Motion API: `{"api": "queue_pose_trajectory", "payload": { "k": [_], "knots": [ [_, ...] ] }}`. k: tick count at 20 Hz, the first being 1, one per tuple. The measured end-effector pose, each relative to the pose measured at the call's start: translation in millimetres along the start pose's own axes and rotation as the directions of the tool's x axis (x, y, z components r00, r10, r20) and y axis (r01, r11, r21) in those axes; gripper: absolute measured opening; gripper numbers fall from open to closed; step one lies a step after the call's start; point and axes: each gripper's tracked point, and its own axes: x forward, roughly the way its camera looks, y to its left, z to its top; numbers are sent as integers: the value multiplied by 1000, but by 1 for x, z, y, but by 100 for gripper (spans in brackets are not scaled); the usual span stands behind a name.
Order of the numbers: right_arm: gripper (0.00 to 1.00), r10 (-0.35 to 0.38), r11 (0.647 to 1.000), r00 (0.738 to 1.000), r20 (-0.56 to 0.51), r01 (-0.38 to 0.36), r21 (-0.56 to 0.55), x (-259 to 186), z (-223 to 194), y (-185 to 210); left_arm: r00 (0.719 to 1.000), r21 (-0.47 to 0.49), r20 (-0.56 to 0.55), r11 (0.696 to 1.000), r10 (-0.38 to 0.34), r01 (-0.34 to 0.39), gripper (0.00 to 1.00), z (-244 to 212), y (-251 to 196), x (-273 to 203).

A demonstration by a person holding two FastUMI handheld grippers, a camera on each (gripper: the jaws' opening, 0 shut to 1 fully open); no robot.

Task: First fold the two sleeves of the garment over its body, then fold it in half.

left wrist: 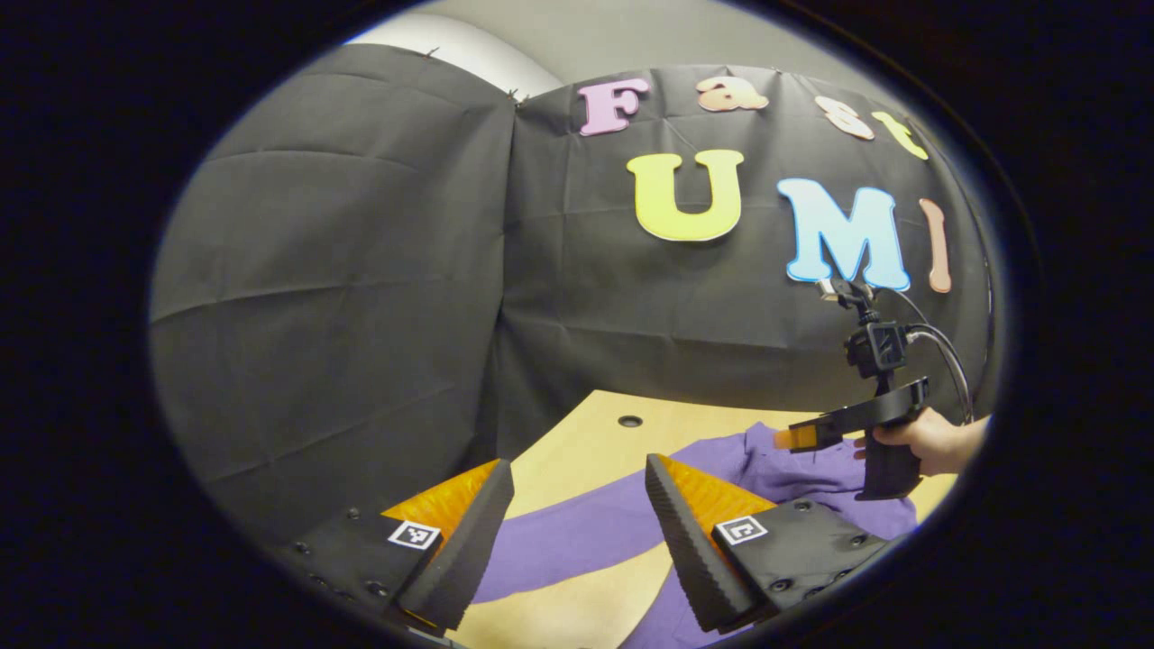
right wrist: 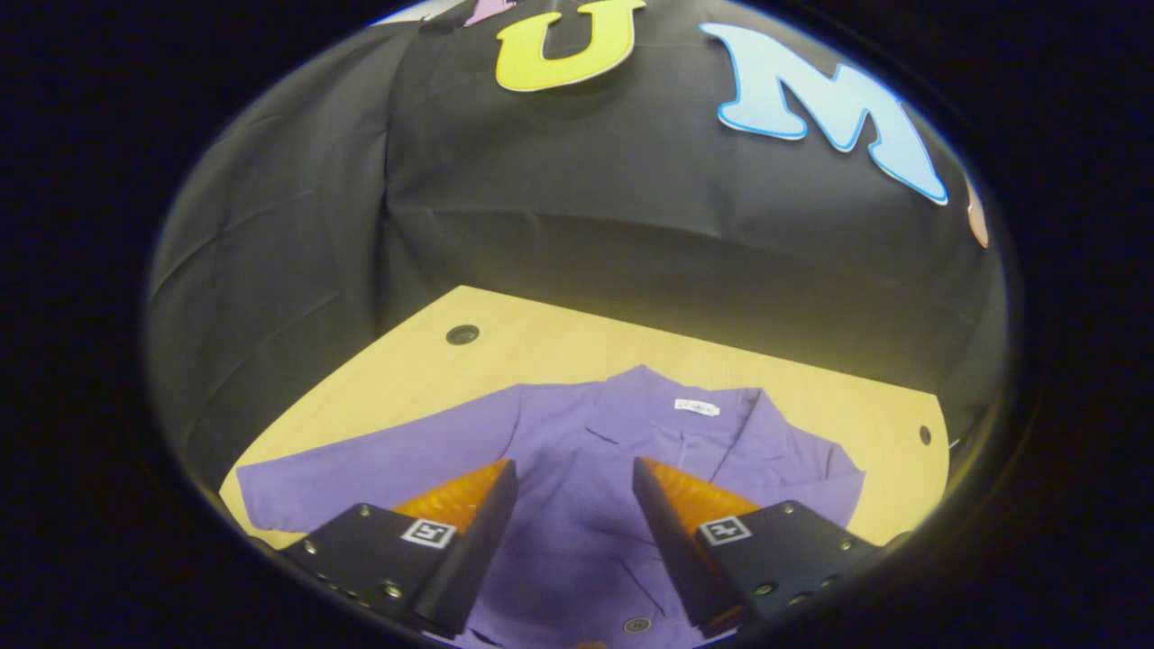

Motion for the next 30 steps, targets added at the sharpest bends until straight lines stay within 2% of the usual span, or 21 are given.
{"api": "queue_pose_trajectory", "payload": {
  "k": [1,5,11,15,19,24,26,29,30],
  "knots": [
    [87,-4,1000,1000,10,4,1,-3,2,0,1000,-1,-4,1000,4,-4,96,-4,1,3],
    [87,0,1000,998,59,-1,24,-28,17,5,999,-12,-26,999,38,-38,96,-21,9,7],
    [87,-49,999,985,167,46,24,-91,38,-1,982,-14,-102,987,160,-162,96,-75,47,33],
    [87,-81,997,978,192,80,14,-132,29,-4,952,-14,-192,969,239,-247,95,-119,83,48],
    [87,-124,992,974,190,120,31,-160,12,-4,915,-11,-288,954,283,-299,96,-159,118,58],
    [87,-123,992,980,158,118,44,-171,-3,9,862,-34,-398,934,315,-357,96,-205,145,77],
    [87,-116,993,983,143,110,45,-171,-8,15,850,-58,-422,926,316,-374,96,-217,149,84],
    [87,-107,994,985,136,103,39,-173,-9,22,817,-63,-478,915,323,-399,96,-233,160,81],
    [87,-100,995,986,133,96,38,-172,-11,24,823,-54,-470,920,319,-388,96,-233,159,83]
  ]
}}
